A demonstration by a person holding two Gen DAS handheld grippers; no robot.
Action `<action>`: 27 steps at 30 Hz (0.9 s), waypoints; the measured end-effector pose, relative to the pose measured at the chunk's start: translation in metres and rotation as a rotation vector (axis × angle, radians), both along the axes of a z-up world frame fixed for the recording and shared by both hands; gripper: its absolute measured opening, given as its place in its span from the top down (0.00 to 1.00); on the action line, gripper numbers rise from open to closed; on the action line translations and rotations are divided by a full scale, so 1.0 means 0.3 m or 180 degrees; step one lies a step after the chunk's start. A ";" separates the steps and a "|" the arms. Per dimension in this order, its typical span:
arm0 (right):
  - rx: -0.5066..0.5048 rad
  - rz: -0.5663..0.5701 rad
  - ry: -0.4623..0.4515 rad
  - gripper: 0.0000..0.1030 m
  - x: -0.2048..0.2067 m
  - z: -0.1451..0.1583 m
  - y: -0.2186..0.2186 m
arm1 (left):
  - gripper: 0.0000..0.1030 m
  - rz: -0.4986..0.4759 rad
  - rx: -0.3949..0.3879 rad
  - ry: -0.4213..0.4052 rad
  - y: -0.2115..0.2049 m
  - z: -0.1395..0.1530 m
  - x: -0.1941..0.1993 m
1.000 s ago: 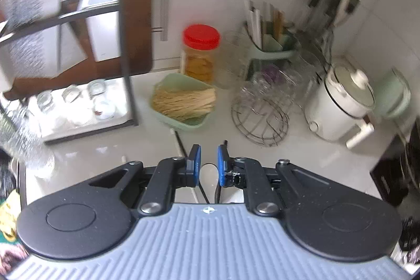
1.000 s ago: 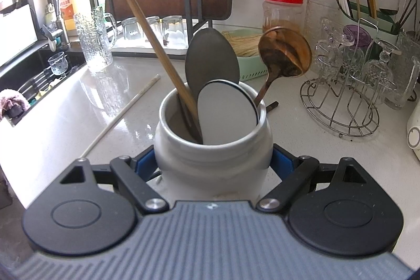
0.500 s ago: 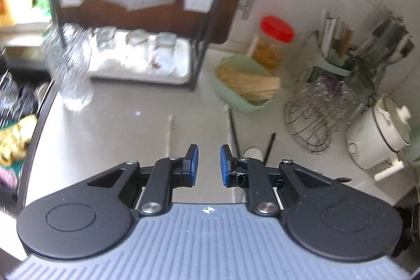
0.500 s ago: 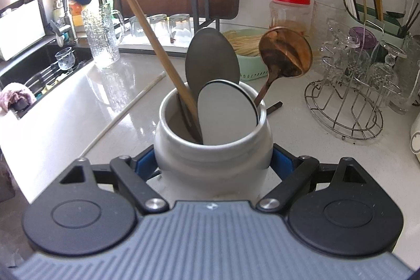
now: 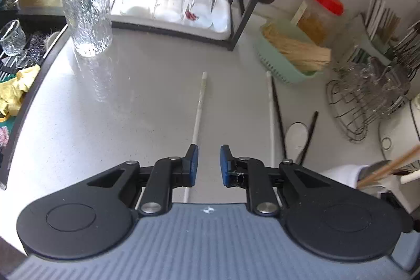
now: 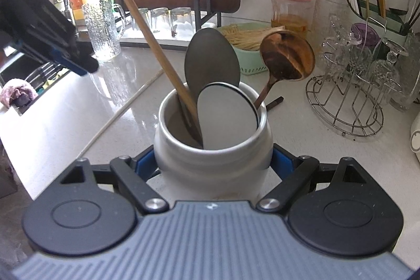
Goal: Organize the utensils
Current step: 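Move the left tool back to the white stick on the counter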
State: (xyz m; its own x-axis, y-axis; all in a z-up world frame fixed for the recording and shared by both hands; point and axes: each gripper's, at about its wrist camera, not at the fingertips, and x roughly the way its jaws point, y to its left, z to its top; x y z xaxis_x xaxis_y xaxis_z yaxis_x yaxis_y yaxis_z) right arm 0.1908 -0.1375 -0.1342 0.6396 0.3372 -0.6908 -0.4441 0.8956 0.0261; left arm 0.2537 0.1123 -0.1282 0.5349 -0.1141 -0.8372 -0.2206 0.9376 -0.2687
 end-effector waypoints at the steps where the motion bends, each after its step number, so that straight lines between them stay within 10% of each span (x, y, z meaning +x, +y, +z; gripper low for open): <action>1: -0.0009 -0.0012 0.0019 0.12 0.002 0.002 0.003 | 0.80 -0.0022 -0.0011 0.0010 0.005 -0.019 0.018; 27: -0.0162 -0.0341 0.0253 0.12 0.023 0.016 0.046 | 0.80 -0.0525 0.0217 -0.0013 0.032 -0.260 0.391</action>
